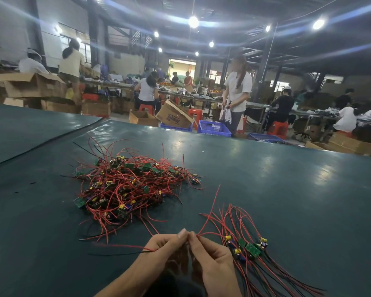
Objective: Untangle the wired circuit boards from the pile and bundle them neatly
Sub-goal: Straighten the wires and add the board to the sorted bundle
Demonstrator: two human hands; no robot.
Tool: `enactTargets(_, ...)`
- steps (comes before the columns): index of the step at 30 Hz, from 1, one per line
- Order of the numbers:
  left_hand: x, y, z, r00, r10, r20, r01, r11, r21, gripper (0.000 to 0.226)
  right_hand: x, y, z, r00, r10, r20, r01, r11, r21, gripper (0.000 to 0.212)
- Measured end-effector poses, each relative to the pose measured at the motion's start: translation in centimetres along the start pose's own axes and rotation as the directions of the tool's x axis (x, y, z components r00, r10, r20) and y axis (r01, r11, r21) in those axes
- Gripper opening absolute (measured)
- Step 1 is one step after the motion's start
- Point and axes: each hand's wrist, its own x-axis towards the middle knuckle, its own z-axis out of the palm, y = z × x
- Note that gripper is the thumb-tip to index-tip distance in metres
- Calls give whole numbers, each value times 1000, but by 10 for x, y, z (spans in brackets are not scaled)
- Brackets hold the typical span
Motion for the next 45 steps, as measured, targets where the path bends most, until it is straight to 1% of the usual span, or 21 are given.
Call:
enactTargets(3, -2, 2, -1, 998, 53, -39, -53, 999, -9, 43, 3, -1, -2, 995, -36, -95, 30, 998, -62, 19)
enactTargets(4, -3, 5, 0, 998, 65, -27, -66, 997, -29, 43, 4, -1, -4, 990, -34, -140, 24, 997, -73, 16)
enactTargets(6, -4, 12, 1, 997, 76, 13, -75, 996, -56, 42, 9, -4, -11, 973, 1, -232, -3, 1000, -9, 14)
enactTargets(8, -4, 14, 1, 996, 89, 14, -88, 995, -39, 41, 14, -9, -21, 951, 24, -307, 4, 996, 91, 18)
enactTargets(10, -6, 17, 2, 994, 112, 19, -112, 993, -26, 40, 18, -16, -31, 929, 13, -370, 46, 988, 150, 22)
enactTargets(12, -6, 17, 2, 992, 119, 31, -118, 992, -37, 40, 21, -21, -41, 903, 3, -431, 89, 977, 194, 20)
enactTargets(14, -6, 15, 1, 994, 109, 31, -108, 993, -40, 41, 23, -22, -48, 882, -13, -471, 116, 975, 191, 18)
enactTargets(17, -5, 12, -1, 996, 86, -6, -86, 995, -54, 43, 23, -21, -44, 877, -77, -474, 157, 979, 131, 26)
enactTargets(19, -4, 10, -3, 996, 75, -51, -79, 994, -73, 44, 21, -17, -37, 900, -80, -428, 139, 984, 109, 34)
enactTargets(21, -4, 10, -4, 996, 66, -54, -71, 993, -92, 44, 18, -12, -31, 945, -58, -322, 74, 996, 39, 42)
enactTargets(23, -5, 11, -2, 998, 53, -24, -55, 993, -102, 48, 13, -4, -22, 985, -41, -165, 20, 991, -129, 44)
enactTargets(24, -6, 11, -1, 999, 45, 1, -44, 993, -111, 52, 9, 0, -15, 996, -38, -76, 22, 979, -201, 43)
enactTargets(25, -7, 12, 0, 999, 38, 28, -34, 992, -119, 57, 6, 4, -9, 999, -44, -8, 41, 973, -229, 40)
enactTargets(26, -8, 12, 1, 998, 32, 50, -25, 992, -122, 57, 5, 7, -5, 998, -56, 21, 59, 971, -230, 36)
enactTargets(29, -8, 15, 0, 998, 21, 60, -16, 995, -96, 53, 5, 6, -6, 994, -106, -40, 91, 956, -277, 22)
enactTargets(31, -8, 17, 2, 999, 19, 48, -16, 998, -62, 40, 7, 2, -12, 982, -147, -121, 107, 951, -289, 22)
enactTargets(32, -8, 17, 4, 999, 21, 49, -18, 999, -48, 37, 8, 0, -15, 978, -149, -147, 104, 955, -279, 23)
enactTargets(35, -8, 21, 7, 998, 36, 45, -34, 998, -50, 37, 11, -5, -17, 974, -116, -197, 78, 979, -189, 24)
enactTargets(39, -9, 23, 7, 996, 64, 58, -62, 997, -38, 41, 18, -12, -29, 942, -73, -328, 64, 997, -40, 22)
enactTargets(43, -9, 22, 7, 993, 74, 92, -74, 997, -2, 40, 24, -17, -40, 910, -48, -411, 97, 990, 100, 23)
enactTargets(45, -9, 21, 7, 992, 67, 108, -68, 998, 3, 39, 24, -17, -40, 901, -64, -429, 122, 986, 111, 24)
